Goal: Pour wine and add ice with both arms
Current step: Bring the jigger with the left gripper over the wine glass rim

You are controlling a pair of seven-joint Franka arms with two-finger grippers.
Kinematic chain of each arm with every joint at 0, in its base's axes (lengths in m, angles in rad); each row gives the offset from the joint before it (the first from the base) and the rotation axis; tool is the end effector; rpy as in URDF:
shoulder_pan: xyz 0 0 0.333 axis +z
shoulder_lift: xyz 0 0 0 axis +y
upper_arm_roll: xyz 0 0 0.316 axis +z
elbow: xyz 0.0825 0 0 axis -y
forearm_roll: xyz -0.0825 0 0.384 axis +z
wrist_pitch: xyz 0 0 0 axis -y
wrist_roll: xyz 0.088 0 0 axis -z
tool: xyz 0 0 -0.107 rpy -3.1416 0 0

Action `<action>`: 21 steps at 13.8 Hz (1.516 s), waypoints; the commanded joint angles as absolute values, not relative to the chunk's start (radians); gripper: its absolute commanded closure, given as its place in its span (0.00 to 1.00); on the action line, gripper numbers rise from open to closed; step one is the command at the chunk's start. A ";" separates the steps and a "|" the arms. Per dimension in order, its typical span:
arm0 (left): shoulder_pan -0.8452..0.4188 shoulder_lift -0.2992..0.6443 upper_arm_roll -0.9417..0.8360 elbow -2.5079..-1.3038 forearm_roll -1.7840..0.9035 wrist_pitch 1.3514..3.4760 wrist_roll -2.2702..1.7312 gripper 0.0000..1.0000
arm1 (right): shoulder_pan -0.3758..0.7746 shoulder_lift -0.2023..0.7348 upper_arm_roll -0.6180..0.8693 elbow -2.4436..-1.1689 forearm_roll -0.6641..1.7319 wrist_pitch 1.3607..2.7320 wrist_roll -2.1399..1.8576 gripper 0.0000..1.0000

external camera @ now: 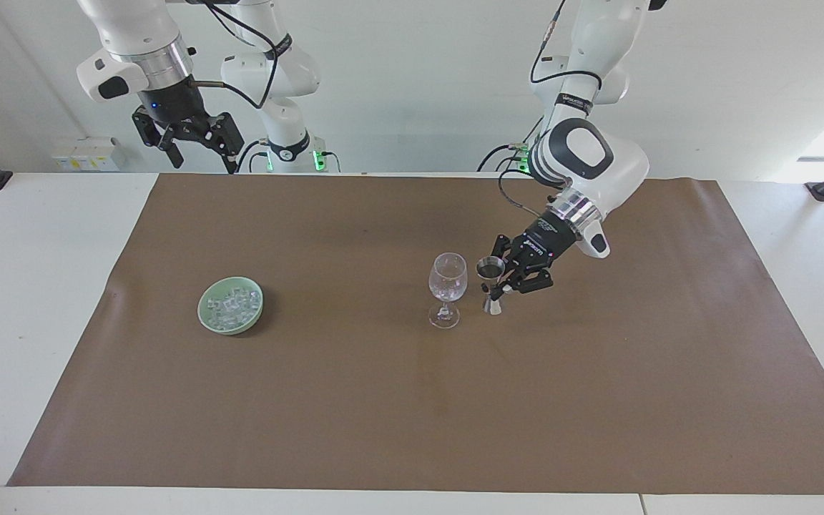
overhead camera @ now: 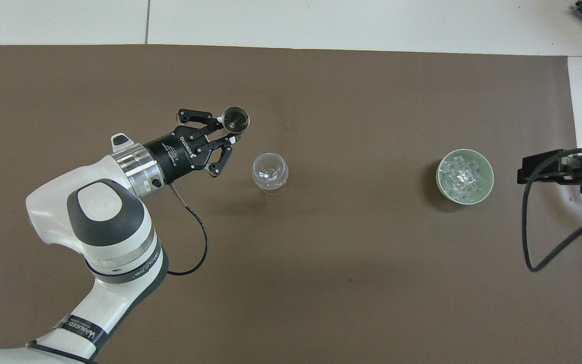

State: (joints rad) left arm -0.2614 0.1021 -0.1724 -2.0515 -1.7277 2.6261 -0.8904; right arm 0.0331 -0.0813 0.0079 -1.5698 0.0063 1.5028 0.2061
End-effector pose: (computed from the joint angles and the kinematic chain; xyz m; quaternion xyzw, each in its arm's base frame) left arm 0.5479 -0.2257 0.4187 0.4843 0.6840 -0.2062 0.5051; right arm 0.5215 0.0223 0.6627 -0.9966 0.0822 -0.0067 0.0037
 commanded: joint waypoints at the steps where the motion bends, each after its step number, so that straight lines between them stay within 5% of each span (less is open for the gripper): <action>1: -0.298 0.061 -0.155 -2.089 -1.763 2.614 -0.835 1.00 | 0.032 -0.101 0.011 -1.594 -0.005 1.516 0.206 0.00; 21: -0.328 0.046 -0.155 -2.123 -1.763 2.620 -0.594 1.00 | 0.032 -0.101 0.011 -1.594 -0.005 1.516 0.206 0.00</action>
State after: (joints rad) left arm -0.3096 0.0869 -0.1717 -2.0816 -1.7327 2.6256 -0.6335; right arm 0.0331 -0.0813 0.0079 -1.5698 0.0063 1.5028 0.2061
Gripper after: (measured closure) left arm 0.789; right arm 0.000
